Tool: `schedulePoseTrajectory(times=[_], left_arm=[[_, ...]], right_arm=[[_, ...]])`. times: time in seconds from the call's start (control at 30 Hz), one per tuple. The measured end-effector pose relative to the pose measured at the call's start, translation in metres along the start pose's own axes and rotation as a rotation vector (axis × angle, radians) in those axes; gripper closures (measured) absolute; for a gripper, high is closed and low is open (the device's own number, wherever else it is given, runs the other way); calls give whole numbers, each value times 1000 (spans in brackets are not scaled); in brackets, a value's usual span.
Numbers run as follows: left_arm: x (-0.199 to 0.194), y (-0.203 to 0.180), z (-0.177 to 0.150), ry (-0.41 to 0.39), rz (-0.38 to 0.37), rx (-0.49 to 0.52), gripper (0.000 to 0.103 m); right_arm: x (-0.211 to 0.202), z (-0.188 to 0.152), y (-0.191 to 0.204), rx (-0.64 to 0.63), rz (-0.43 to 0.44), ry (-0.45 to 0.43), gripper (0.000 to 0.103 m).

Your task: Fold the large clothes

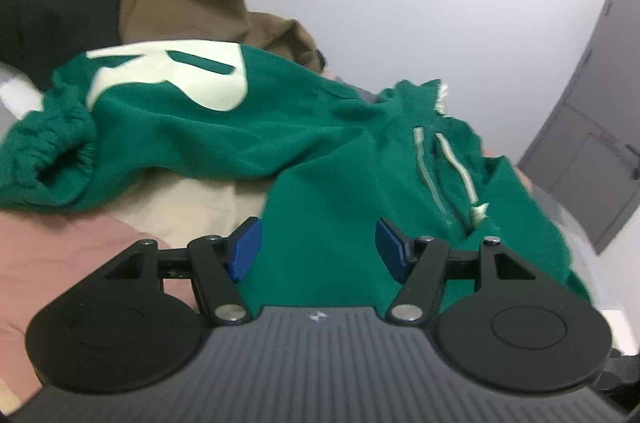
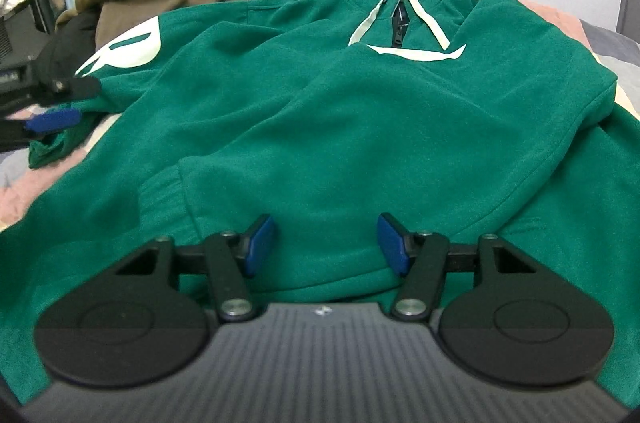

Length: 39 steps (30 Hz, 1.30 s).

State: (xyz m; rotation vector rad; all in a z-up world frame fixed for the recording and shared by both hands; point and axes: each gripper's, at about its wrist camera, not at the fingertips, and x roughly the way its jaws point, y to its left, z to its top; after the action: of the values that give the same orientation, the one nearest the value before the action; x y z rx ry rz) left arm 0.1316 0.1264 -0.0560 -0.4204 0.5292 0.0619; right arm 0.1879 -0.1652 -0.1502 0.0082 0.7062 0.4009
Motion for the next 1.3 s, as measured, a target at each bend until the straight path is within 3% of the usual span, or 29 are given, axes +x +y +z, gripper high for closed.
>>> schedulePoseTrajectory(times=[0.23, 0.53, 0.73, 1.1, 1.17, 1.23, 1.3], left_arm=[[-6, 19, 9, -42, 135, -19, 34], [0, 80, 55, 12, 322, 57, 34], [5, 130, 72, 49, 296, 38, 34], [47, 120, 35, 144, 431, 358, 35], [50, 121, 36, 144, 458, 359, 40], [49, 124, 40, 135, 469, 335, 57], [45, 125, 45, 118, 501, 323, 68]], right_arm=[[-1, 0, 0, -9, -1, -1, 45], [1, 2, 2, -13, -4, -8, 44], [4, 5, -2, 17, 11, -9, 44], [11, 9, -5, 30, 24, -21, 44], [13, 9, -5, 28, 23, -24, 44], [14, 10, -5, 23, 23, -26, 44], [15, 10, -5, 26, 26, -27, 44]])
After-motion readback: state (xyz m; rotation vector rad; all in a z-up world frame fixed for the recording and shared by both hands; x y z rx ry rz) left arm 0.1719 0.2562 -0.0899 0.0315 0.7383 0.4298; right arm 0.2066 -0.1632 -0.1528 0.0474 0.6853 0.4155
